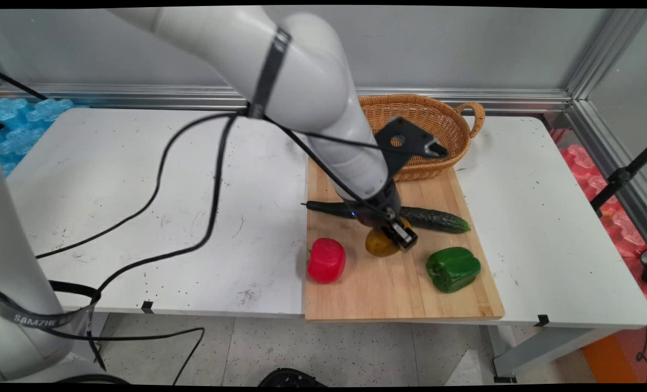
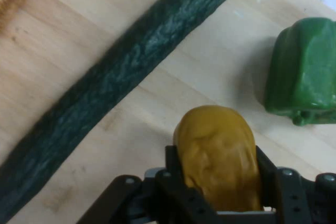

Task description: Place the picked object on the cutting board

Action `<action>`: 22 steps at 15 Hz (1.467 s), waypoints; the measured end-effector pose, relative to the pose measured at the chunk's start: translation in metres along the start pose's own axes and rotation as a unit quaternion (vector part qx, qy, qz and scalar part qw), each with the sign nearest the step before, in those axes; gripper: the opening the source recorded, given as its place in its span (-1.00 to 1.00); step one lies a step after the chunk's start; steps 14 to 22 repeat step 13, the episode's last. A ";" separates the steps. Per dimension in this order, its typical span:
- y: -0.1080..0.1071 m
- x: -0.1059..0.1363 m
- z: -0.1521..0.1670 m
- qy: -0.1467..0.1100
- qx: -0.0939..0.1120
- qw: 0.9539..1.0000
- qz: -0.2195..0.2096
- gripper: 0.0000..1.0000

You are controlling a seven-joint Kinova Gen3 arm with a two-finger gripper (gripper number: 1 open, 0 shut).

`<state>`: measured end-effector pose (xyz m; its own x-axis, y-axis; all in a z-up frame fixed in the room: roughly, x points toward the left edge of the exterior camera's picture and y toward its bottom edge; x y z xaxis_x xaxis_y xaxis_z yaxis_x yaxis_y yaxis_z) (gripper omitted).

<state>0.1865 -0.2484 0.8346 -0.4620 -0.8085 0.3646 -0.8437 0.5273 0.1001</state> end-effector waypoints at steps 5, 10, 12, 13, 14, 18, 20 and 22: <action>0.004 -0.002 0.032 -0.010 -0.003 1.000 0.000 -1.00; 0.002 -0.006 0.041 -0.014 -0.008 1.000 0.021 1.00; 0.000 -0.007 0.037 -0.012 -0.012 0.999 0.031 1.00; -0.002 -0.007 0.033 -0.010 -0.014 0.999 0.035 1.00; -0.002 -0.007 0.033 -0.010 -0.014 0.999 0.035 1.00; -0.002 -0.007 0.033 -0.010 -0.014 0.999 0.035 1.00; -0.002 -0.007 0.033 -0.010 -0.014 0.999 0.035 1.00; -0.002 -0.007 0.033 -0.010 -0.014 0.999 0.035 1.00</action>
